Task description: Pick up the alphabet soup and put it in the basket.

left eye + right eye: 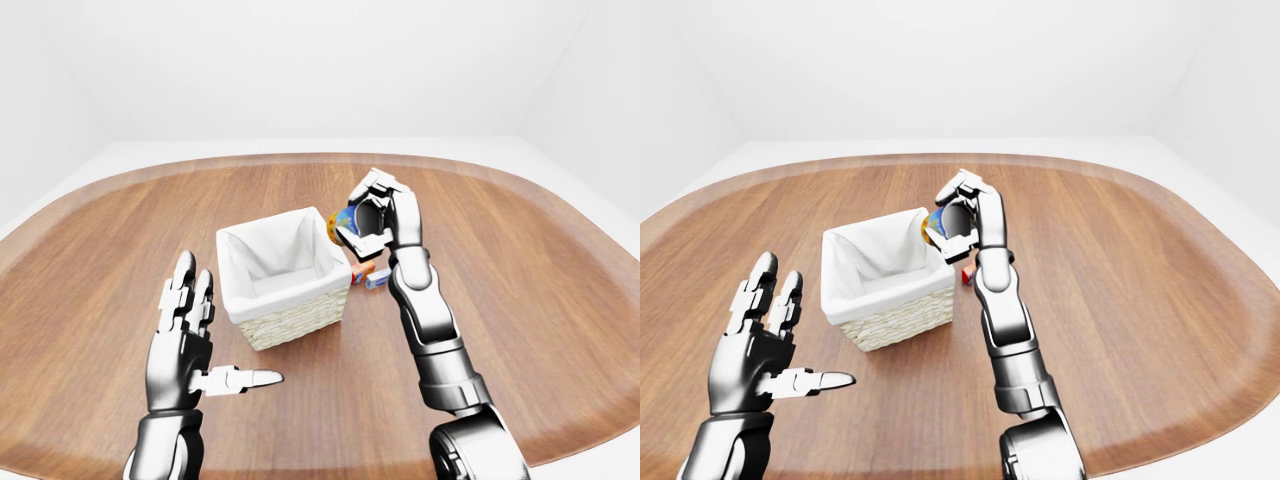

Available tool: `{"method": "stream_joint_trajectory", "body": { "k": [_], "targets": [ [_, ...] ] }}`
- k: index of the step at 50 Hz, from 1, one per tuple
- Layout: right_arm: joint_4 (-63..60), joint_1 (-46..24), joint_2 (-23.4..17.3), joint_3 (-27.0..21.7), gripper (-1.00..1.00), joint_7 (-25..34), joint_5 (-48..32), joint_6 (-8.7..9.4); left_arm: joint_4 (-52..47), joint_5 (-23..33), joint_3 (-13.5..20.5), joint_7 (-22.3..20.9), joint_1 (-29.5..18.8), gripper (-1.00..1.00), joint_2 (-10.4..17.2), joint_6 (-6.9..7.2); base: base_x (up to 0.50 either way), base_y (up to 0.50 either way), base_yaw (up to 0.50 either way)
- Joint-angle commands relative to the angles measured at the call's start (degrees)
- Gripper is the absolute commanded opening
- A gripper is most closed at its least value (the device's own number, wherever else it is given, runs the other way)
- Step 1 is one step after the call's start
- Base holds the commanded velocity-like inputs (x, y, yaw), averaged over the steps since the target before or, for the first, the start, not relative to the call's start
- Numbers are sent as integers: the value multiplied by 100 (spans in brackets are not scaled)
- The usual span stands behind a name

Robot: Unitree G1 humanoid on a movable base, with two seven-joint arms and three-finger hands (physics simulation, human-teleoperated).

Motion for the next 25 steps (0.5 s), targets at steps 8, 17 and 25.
{"method": "stream_joint_trajectory", "body": {
  "k": [8,17,25],
  "targets": [
    [1286,-1031,292,122,-100,-351,-102,0,-66,-69,48,-88,46,100,-13,37,0,0,0],
    [2457,-1556,516,162,-100,-640,-225,0,-127,-77,52,-155,123,100,-45,12,0,0,0],
    [3319,-2022,685,170,-100,-858,-302,0,-196,-132,81,-218,183,100,-56,21,0,0,0]
  ]
}}
